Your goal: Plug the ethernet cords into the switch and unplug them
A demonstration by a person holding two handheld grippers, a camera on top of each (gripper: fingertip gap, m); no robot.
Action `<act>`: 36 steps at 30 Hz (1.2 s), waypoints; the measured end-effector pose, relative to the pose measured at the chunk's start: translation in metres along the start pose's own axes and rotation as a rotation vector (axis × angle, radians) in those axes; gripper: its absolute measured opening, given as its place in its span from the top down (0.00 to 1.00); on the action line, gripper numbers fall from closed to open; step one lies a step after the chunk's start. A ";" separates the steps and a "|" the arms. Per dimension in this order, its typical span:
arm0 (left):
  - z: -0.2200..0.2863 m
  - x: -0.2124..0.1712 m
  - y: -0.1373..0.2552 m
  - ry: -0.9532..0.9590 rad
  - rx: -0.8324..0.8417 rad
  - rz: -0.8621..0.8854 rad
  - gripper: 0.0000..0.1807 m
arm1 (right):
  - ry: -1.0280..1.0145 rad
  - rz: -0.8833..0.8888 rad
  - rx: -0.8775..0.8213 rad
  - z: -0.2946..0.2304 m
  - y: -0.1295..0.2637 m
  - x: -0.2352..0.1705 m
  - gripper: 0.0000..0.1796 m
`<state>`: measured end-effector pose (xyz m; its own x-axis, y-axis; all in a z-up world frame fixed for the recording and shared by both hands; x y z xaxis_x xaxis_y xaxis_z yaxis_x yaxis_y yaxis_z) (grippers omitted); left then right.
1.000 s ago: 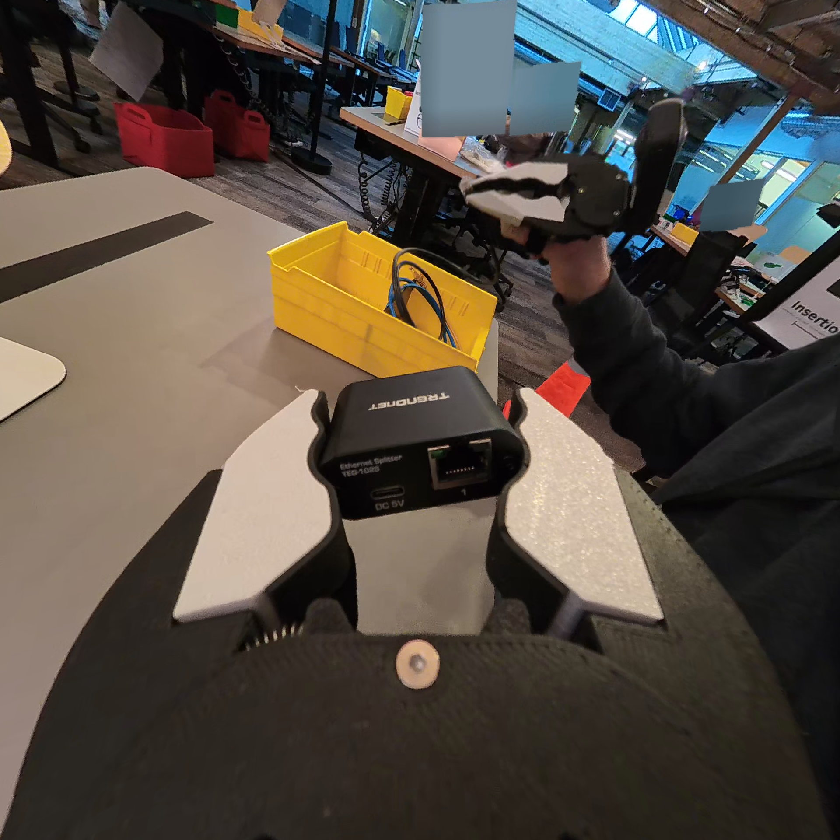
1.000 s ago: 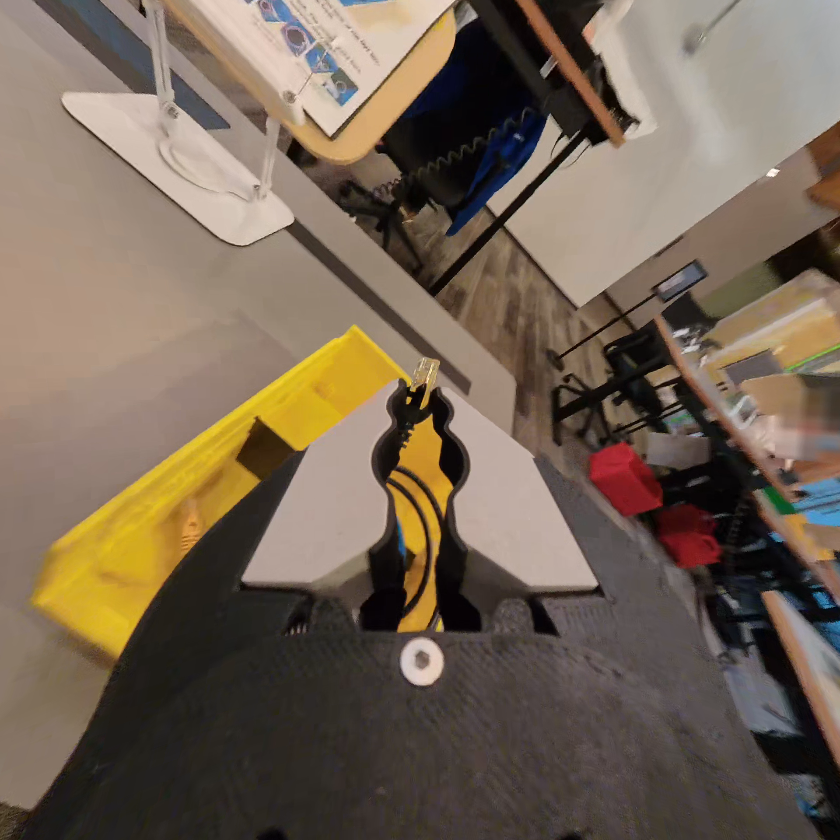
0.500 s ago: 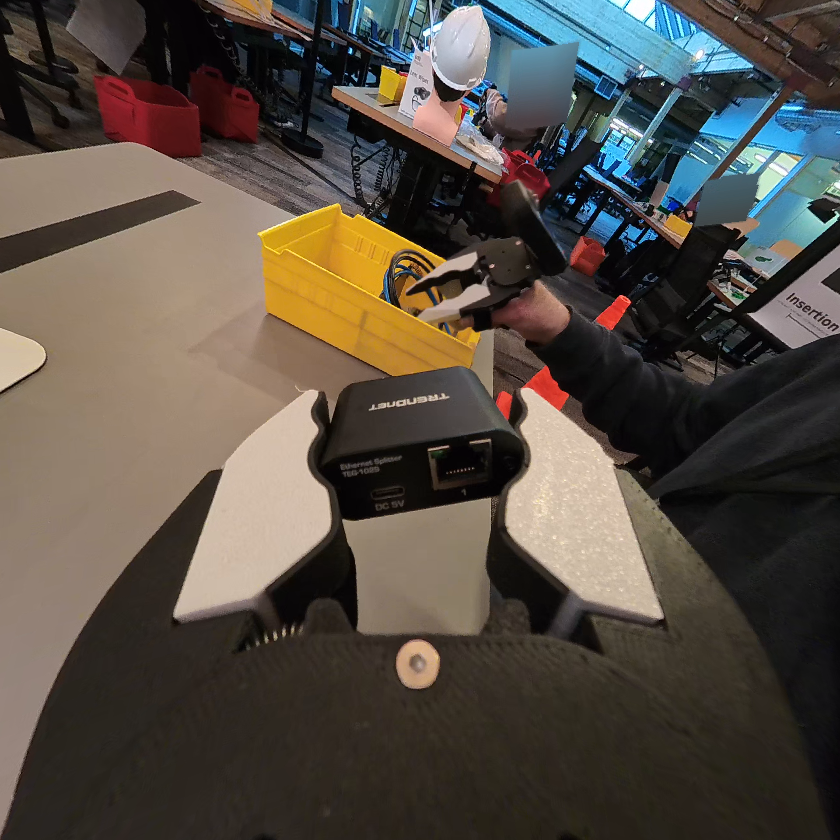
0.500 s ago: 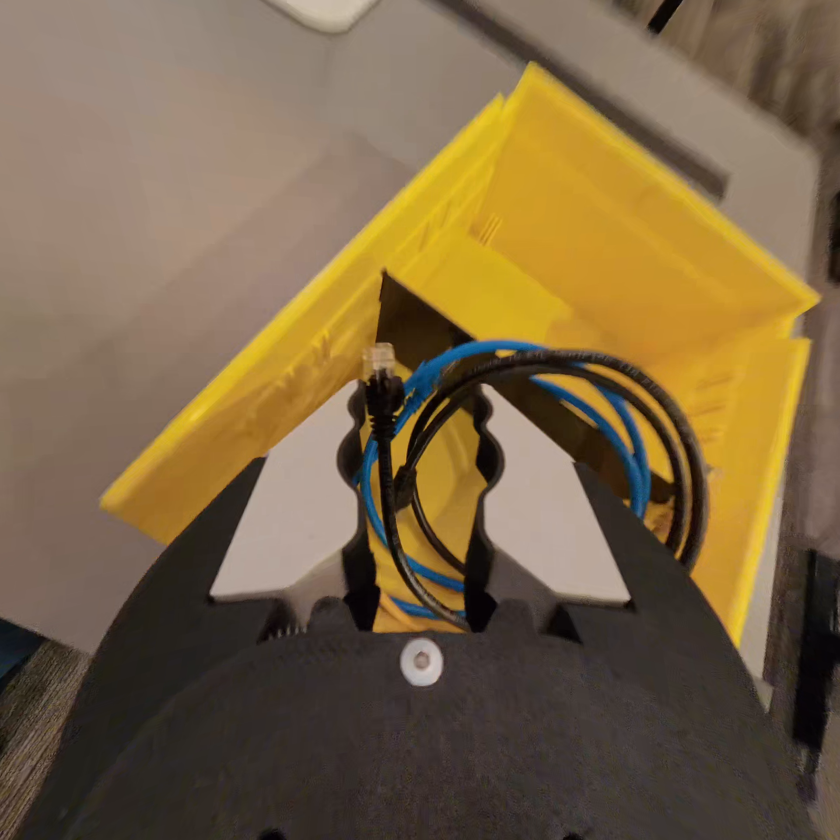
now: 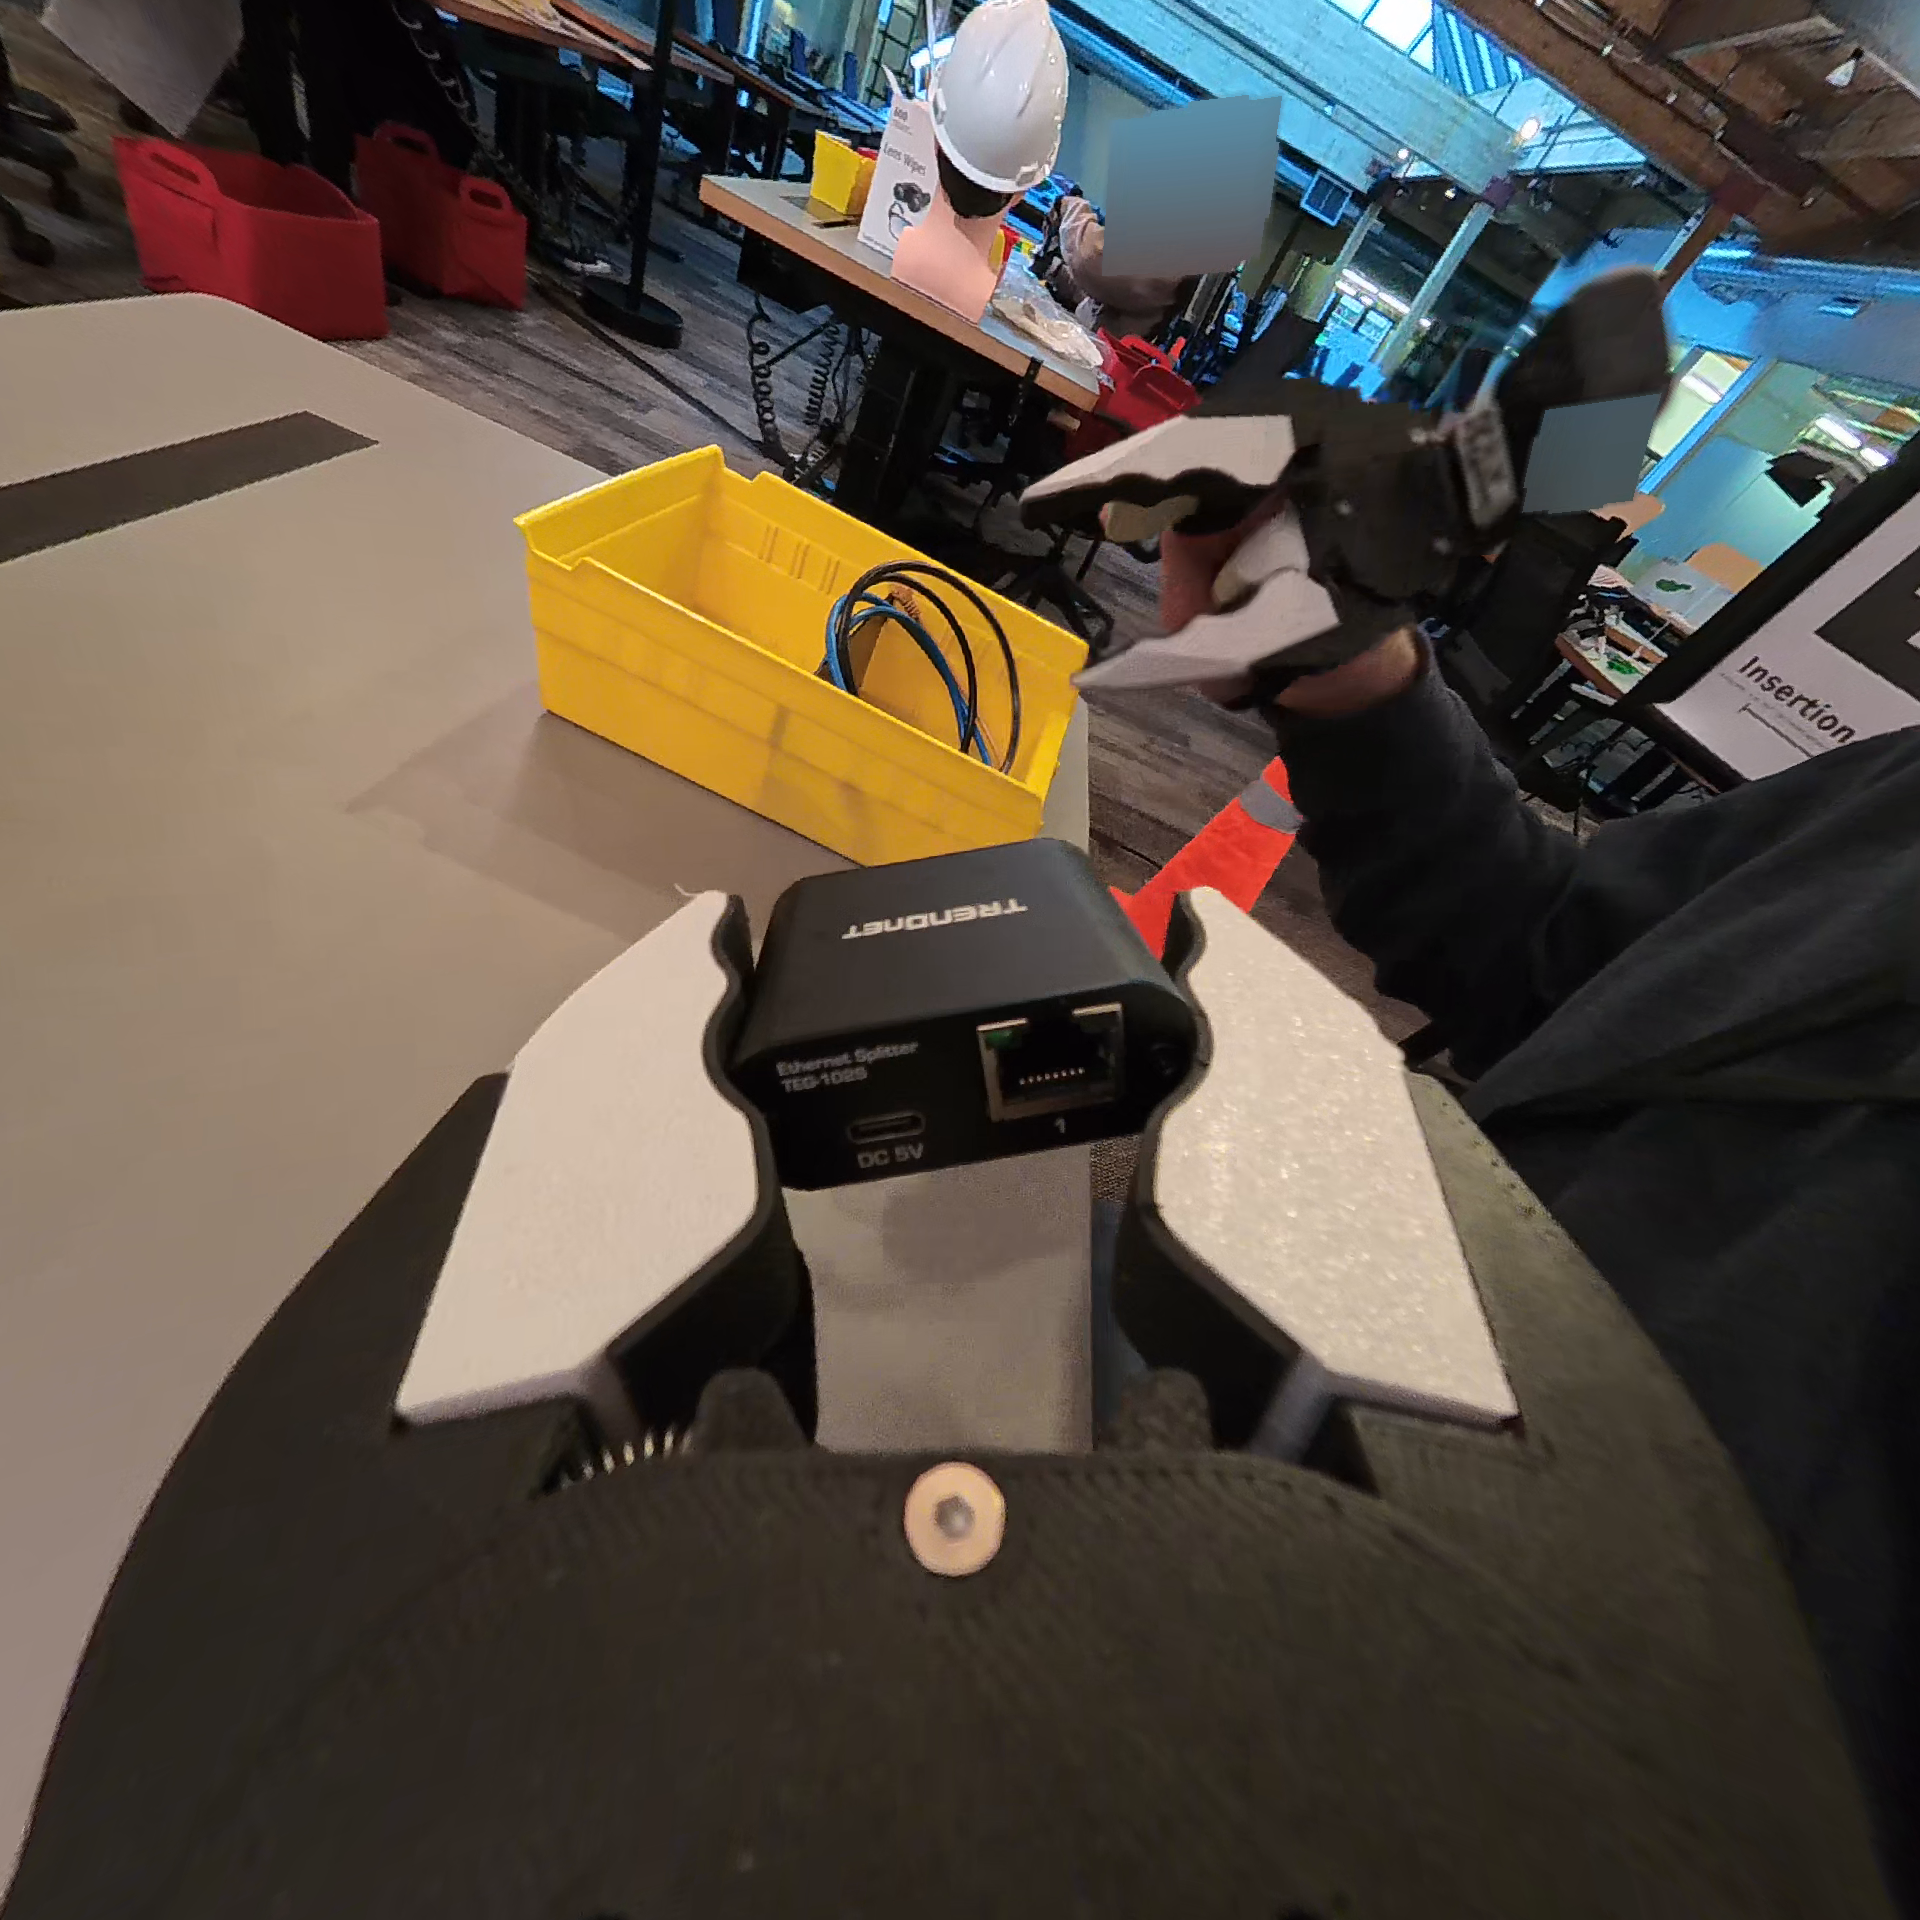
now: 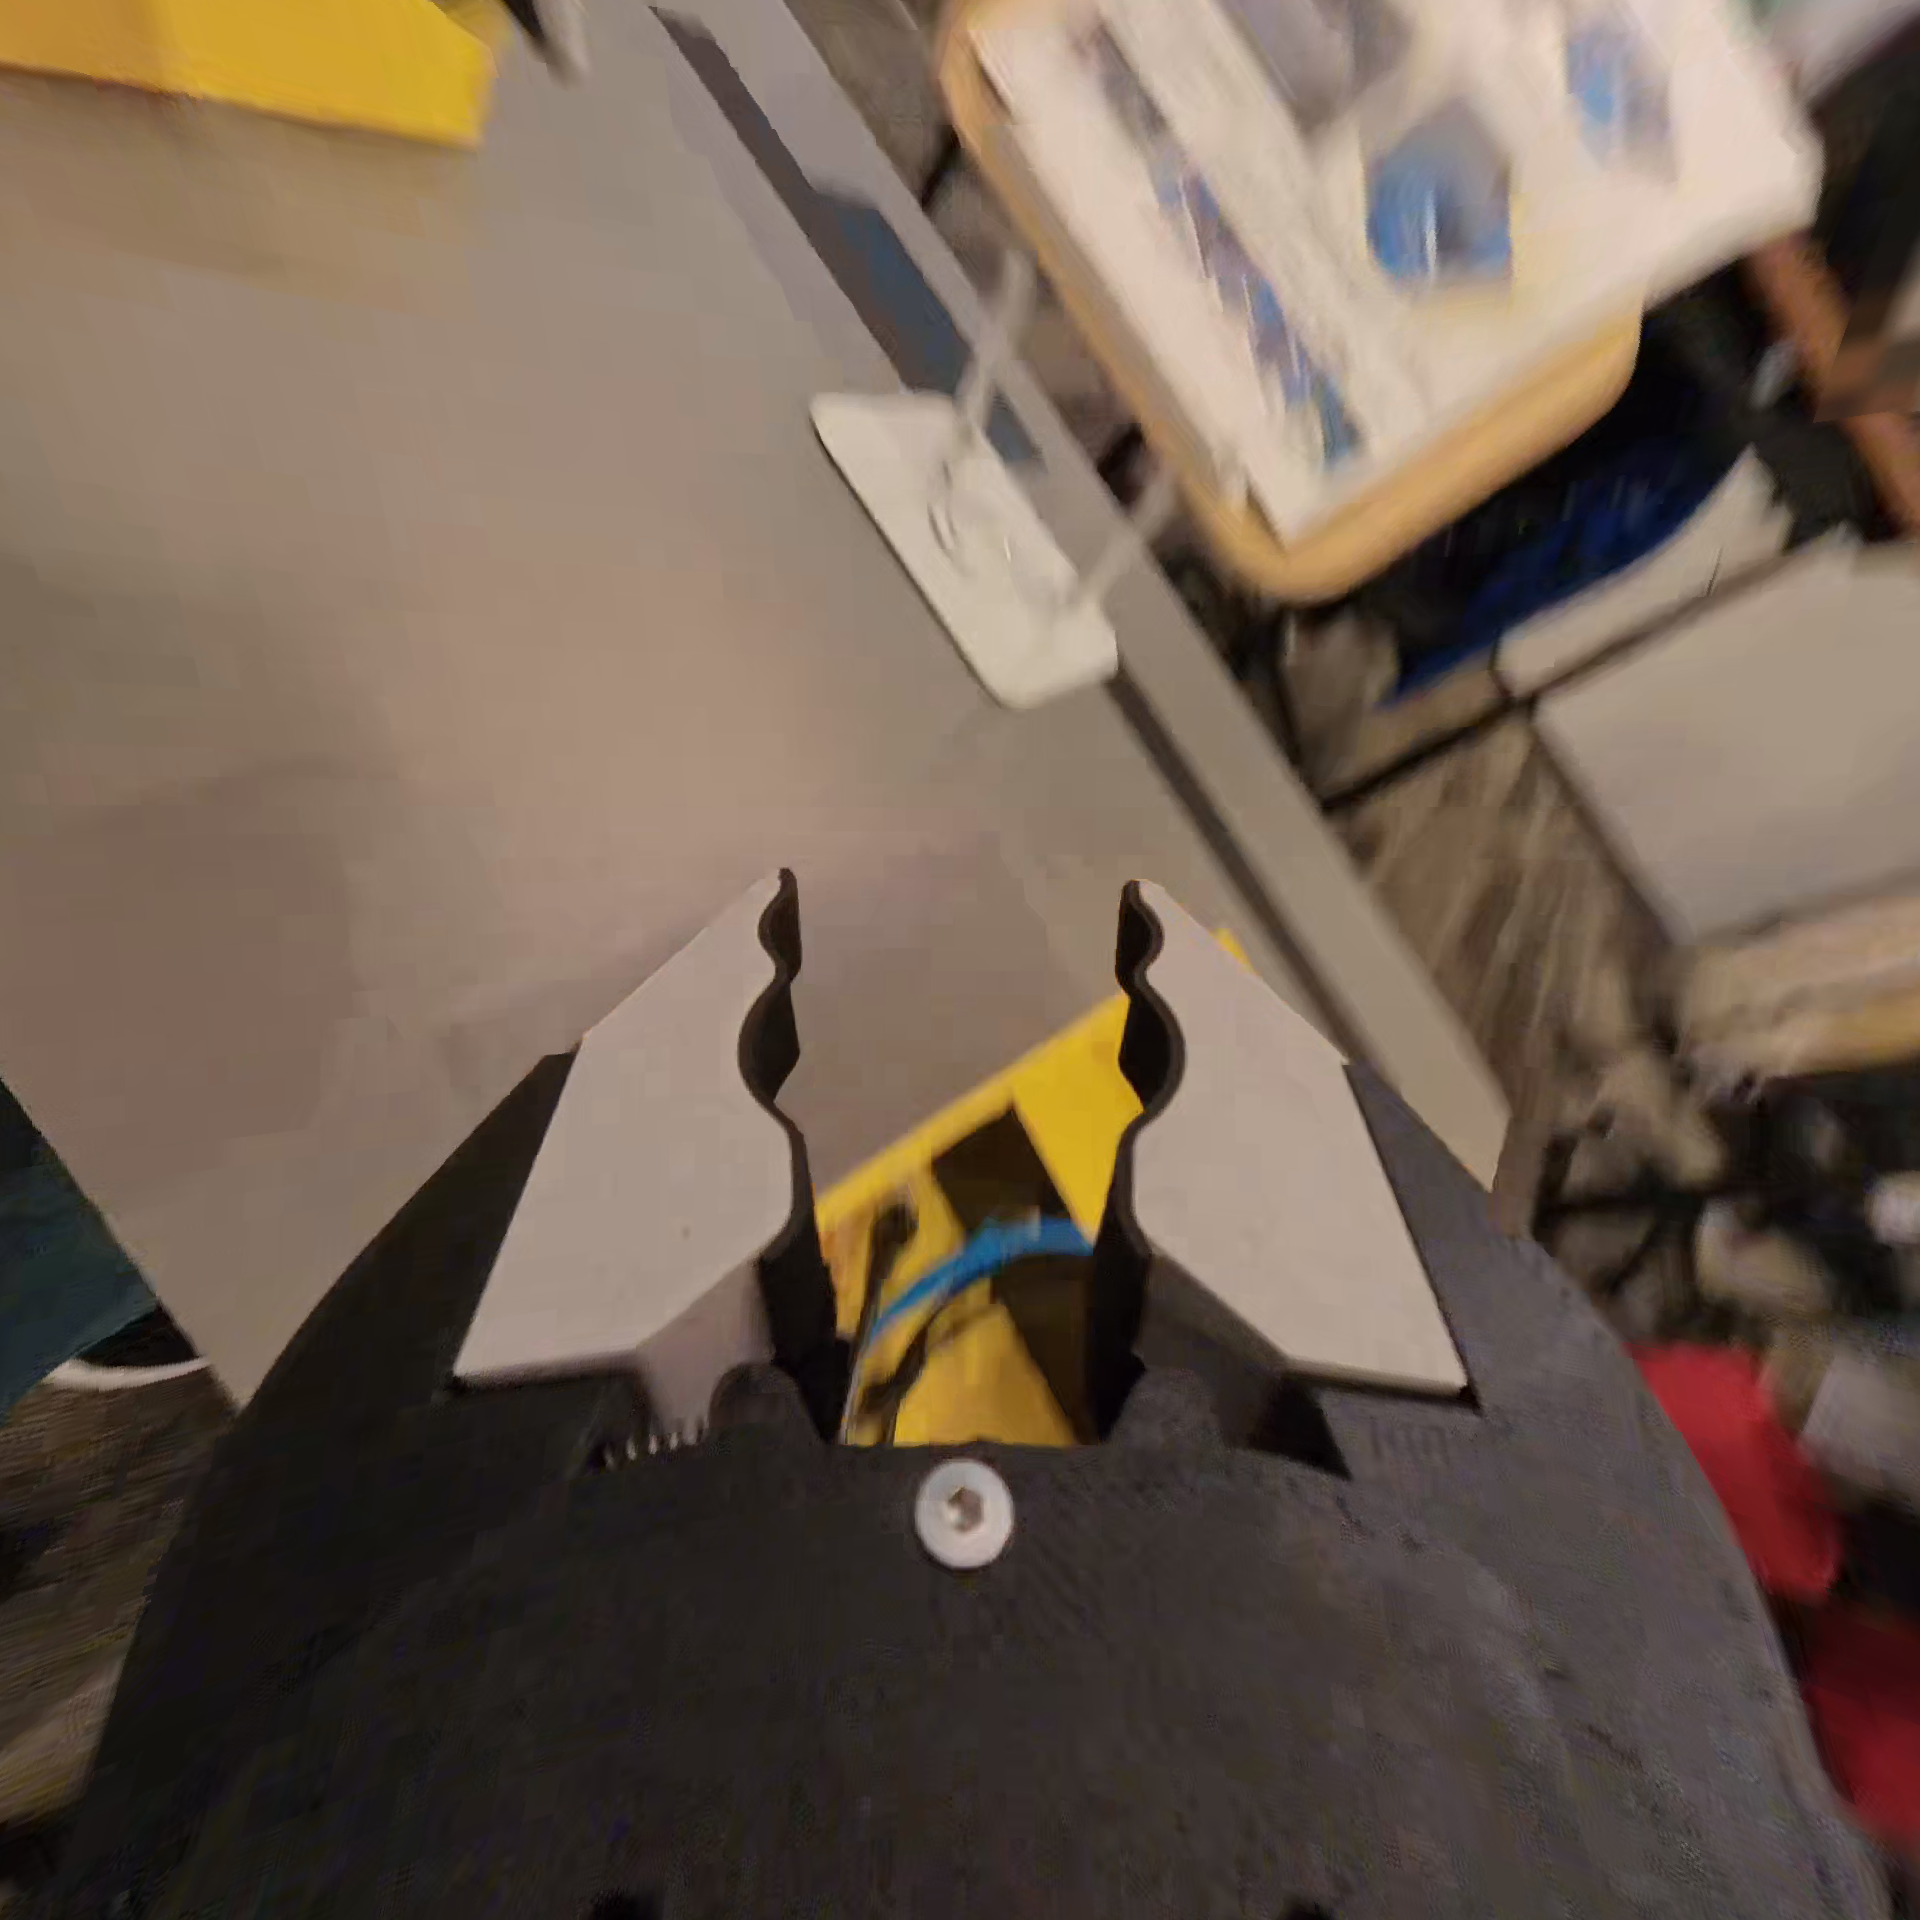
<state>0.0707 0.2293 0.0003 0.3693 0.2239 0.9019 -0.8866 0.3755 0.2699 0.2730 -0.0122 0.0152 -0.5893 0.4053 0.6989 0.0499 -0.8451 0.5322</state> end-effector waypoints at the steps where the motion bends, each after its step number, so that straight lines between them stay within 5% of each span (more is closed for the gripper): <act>1: 0.002 0.000 -0.001 -0.002 -0.010 0.002 0.58 | 0.096 0.042 0.012 -0.012 -0.009 0.021 0.67; 6: 0.015 -0.001 -0.004 -0.005 -0.064 0.011 0.58 | 0.466 0.176 0.027 -0.071 -0.064 0.100 0.68; 11: 0.021 -0.005 -0.008 0.022 -0.141 0.018 0.58 | 0.608 0.209 -0.019 -0.079 -0.095 0.121 0.70; 15: 0.023 -0.007 -0.010 0.047 -0.198 0.019 0.58 | 0.664 0.273 -0.026 -0.082 -0.091 0.127 0.87; 22: 0.029 -0.002 -0.008 -0.038 -0.184 -0.006 0.61 | 0.635 0.228 0.001 -0.069 -0.069 0.124 0.88; 25: 0.021 0.006 0.007 -0.060 -0.153 0.033 0.72 | 0.567 0.150 -0.067 -0.034 -0.051 0.108 0.88; 29: 0.013 0.018 0.032 -0.132 -0.095 0.105 1.00 | 0.426 -0.082 -0.136 0.033 -0.030 0.064 0.88; 36: 0.011 0.027 0.050 -0.242 0.033 0.088 1.00 | 0.133 -0.526 0.008 0.121 -0.035 -0.047 0.88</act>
<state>0.0333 0.2446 0.0416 0.2171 0.0315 0.9757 -0.9222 0.3342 0.1944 0.3965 0.0403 0.0219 -0.6334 0.7250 0.2704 -0.2742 -0.5370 0.7978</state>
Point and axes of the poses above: each gripper's, where its closed fingertips meet, y back along the fingers, x out of its top, z = x × y across the jaws, the point moved 9 cm from there along y, back along the fingers, and after that the axes turned 12 degrees about x, right-handed, at the moved point
